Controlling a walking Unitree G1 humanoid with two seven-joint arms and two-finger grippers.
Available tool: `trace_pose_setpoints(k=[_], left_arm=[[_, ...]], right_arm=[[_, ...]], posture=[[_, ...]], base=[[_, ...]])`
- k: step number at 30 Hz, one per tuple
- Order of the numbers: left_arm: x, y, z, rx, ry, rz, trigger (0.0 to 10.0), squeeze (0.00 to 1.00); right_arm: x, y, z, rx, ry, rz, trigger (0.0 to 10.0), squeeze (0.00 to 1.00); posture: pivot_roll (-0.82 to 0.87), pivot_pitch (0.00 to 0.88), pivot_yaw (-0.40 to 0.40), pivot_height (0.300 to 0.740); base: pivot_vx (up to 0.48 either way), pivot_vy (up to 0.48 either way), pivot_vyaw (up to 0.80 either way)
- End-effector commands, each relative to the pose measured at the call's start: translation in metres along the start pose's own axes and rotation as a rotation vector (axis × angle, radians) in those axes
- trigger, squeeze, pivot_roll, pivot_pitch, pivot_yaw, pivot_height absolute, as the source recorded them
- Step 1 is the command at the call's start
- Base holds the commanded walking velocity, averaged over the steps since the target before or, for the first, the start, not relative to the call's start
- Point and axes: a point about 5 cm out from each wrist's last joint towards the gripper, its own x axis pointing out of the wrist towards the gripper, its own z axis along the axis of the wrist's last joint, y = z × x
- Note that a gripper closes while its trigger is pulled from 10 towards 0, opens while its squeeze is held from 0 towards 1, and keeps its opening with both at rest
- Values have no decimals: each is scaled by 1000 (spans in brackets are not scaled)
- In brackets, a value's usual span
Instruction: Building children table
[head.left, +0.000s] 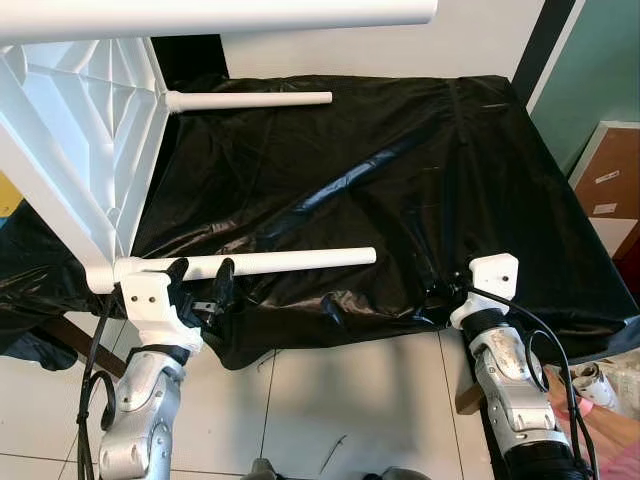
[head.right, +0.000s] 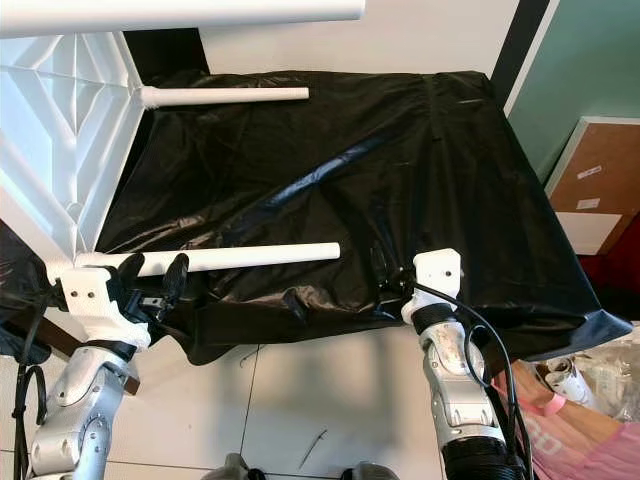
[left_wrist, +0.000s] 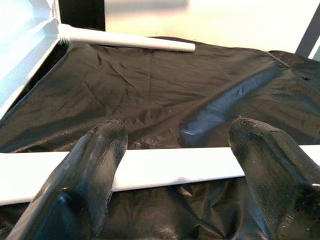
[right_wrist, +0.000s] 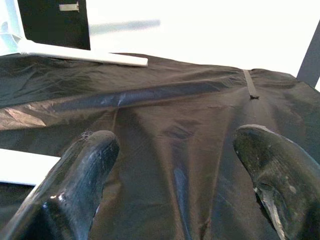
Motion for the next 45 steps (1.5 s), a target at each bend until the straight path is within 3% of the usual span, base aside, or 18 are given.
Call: trace_pose_setpoints(k=[1,26,31,33,38,45], left_arm=[[-1,6,0,6,9,85,10000,0],[0,7,2,38,24,68,10000,0],[2,5,1,70,56,20,10000,0],[4,3,-2,78,116,-79,10000,0],[5,-3,-5,100,176,-206,10000,0],[14,-1,-5,116,189,-217,10000,0]], right_arm=[[0,-1,-2,5,1,-4,10000,0],[-1,-2,-3,4,5,-10,10000,0],[-1,-3,-4,3,8,-14,10000,0],[0,-2,-4,3,6,-18,10000,0],[1,-2,-2,3,-1,-19,10000,0],[1,-3,-1,-3,-7,-22,10000,0]], posture=[[-10,37,-5,740],[-4,50,-3,740],[-3,55,-2,740],[-7,61,2,740],[-10,65,4,740],[-15,71,11,740]], base=[[0,371,0],[0,417,0],[0,0,0],[0,0,0],[0,0,0],[0,0,0]])
